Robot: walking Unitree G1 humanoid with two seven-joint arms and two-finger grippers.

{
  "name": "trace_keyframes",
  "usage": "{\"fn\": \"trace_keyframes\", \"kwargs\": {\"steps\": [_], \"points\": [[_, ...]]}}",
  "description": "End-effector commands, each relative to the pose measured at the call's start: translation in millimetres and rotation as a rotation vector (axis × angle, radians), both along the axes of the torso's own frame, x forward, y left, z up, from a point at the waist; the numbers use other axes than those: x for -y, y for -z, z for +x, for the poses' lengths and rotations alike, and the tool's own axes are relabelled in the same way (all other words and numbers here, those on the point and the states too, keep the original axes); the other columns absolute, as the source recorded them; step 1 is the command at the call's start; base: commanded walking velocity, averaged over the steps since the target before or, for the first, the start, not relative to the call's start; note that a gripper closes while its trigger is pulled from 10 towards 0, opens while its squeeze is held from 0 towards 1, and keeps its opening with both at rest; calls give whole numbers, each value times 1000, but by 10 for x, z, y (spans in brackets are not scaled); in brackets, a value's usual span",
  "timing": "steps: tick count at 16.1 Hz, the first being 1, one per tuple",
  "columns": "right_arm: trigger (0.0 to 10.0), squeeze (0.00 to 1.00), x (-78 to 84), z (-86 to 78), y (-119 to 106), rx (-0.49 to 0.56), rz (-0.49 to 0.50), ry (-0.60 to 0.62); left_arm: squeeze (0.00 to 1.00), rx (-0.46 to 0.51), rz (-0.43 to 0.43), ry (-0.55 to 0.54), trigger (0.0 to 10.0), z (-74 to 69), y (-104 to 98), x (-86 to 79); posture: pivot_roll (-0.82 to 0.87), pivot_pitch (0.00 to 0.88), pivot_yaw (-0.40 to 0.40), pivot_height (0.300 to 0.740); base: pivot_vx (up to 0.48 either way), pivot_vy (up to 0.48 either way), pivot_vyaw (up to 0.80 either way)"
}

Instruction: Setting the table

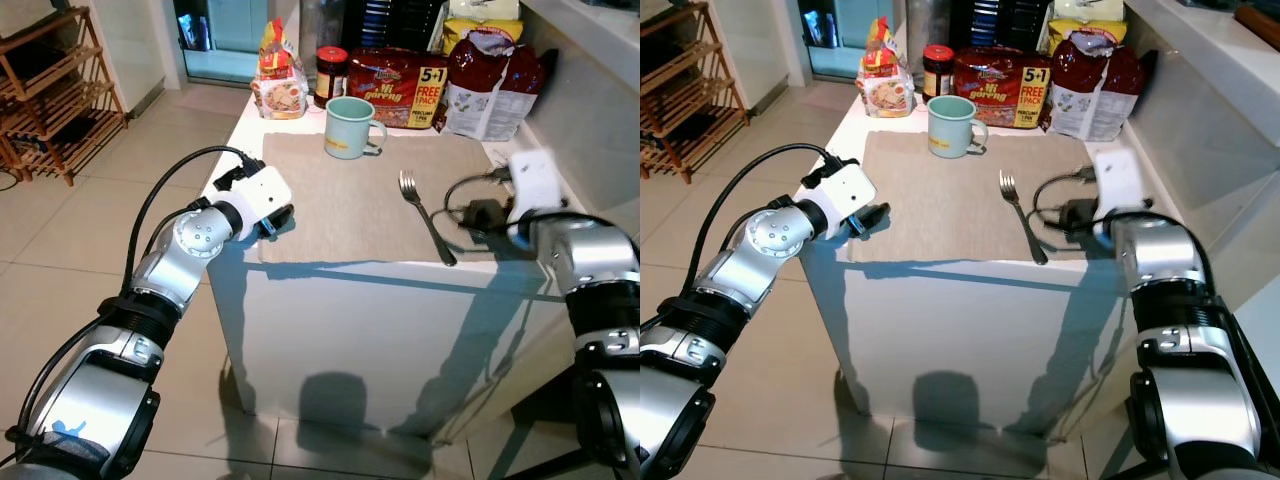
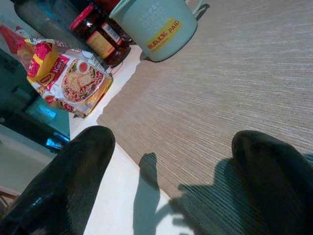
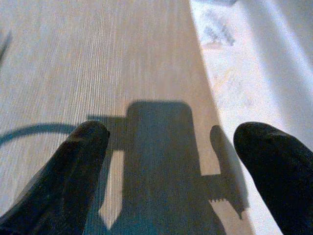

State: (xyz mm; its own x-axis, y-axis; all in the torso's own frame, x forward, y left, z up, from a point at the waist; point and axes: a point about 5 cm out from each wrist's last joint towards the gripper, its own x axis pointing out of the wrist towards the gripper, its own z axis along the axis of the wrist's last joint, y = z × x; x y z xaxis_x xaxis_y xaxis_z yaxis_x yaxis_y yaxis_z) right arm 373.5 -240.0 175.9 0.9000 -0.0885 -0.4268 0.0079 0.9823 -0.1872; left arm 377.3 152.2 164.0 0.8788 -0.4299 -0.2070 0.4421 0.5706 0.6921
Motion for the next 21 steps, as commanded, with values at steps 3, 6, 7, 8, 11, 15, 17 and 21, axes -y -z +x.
{"fn": "trace_keyframes", "kwargs": {"steps": [3, 6, 7, 8, 11, 15, 17, 21], "points": [[10000, 0, -248, 95, -372, 139, 160, -100, 0, -37, 21, -13, 10000, -10, 76, -38, 22, 0, -58, 740, 0, 0, 0], [10000, 1000, -586, 44, -264, 27, 209, -285, 0, -40, 23, -11, 10000, -16, 81, -47, 26, 0, -59, 740, 0, 0, 0], [10000, 1000, -633, 35, -225, 0, 211, -291, 0, -40, 24, -11, 10000, -16, 80, -51, 28, 0, -59, 740, 0, 0, 0], [10000, 1000, -648, 32, -199, -21, 199, -288, 0, -41, 26, -11, 10000, -16, 80, -54, 28, 0, -59, 740, 0, 0, 0], [10000, 1000, -671, 22, -141, -58, 207, -291, 0, -41, 27, -9, 10000, -17, 80, -57, 27, 0, -58, 740, 0, 0, 0], [10000, 0, -763, -60, 146, -173, 273, -359, 0, -43, 32, 0, 10000, -21, 76, -43, 34, 0, -60, 740, 0, 0, 0], [10000, 0, -732, -68, 186, -190, 255, -341, 0, -42, 32, 2, 10000, -24, 75, -43, 36, 0, -60, 740, 0, 0, 0], [2863, 0, -673, -69, 207, -212, 269, -301, 0, -45, 30, 3, 10000, -25, 74, -42, 33, 0, -57, 740, 0, 0, 0]]}}
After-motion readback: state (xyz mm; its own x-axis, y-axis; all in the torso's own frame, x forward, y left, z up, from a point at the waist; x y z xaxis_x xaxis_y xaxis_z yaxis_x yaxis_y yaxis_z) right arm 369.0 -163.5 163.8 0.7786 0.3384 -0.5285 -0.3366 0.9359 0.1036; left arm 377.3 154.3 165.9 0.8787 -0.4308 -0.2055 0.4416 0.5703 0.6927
